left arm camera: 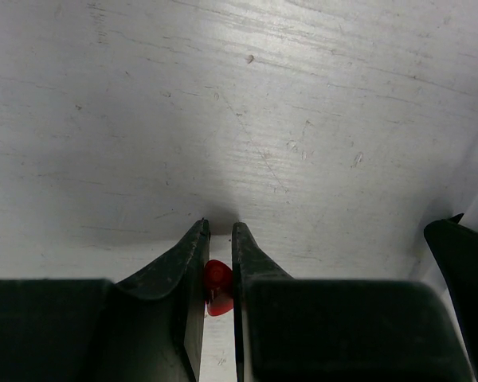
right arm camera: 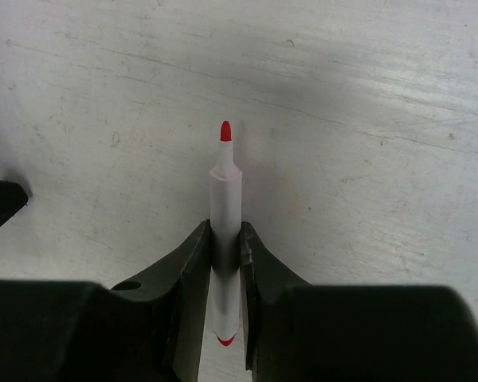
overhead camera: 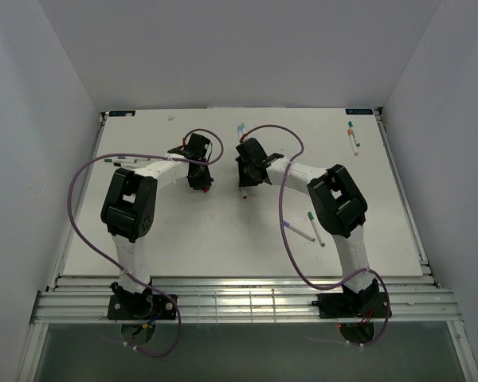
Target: Open the pen caps
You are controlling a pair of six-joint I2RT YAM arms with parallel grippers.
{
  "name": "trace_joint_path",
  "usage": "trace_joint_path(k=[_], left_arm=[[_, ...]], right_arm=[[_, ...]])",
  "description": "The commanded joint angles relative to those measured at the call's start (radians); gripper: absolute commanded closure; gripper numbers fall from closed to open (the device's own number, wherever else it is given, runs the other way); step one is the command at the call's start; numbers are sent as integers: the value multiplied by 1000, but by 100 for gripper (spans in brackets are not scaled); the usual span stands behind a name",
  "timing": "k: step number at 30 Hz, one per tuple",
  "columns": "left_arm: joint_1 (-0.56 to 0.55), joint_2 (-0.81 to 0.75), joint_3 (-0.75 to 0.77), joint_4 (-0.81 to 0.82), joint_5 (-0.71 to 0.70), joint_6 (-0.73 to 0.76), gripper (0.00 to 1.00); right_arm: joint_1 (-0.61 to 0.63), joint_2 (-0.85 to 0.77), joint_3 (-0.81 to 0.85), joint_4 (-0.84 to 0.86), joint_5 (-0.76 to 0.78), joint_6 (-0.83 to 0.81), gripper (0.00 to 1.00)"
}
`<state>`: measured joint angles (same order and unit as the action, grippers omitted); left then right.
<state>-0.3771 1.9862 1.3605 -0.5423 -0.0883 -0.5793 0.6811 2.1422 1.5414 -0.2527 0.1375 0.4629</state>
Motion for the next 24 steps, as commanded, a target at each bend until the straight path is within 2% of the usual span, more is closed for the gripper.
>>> trace_joint_path(k=[1, 8, 22, 24], left_arm=[[1, -10, -43, 1, -57, -8, 80], [1, -30, -109, 36, -47, -17, 70], [1, -29, -124, 56, -54, -28, 63], [1, -43, -124, 53, -83, -37, 61]], right_arm=[[5, 16, -29, 7, 34, -7, 76], [2, 27, -44, 16, 14, -9, 66], [-2, 33, -30, 15, -19, -33, 61], [-3, 22, -29, 18, -26, -44, 56]])
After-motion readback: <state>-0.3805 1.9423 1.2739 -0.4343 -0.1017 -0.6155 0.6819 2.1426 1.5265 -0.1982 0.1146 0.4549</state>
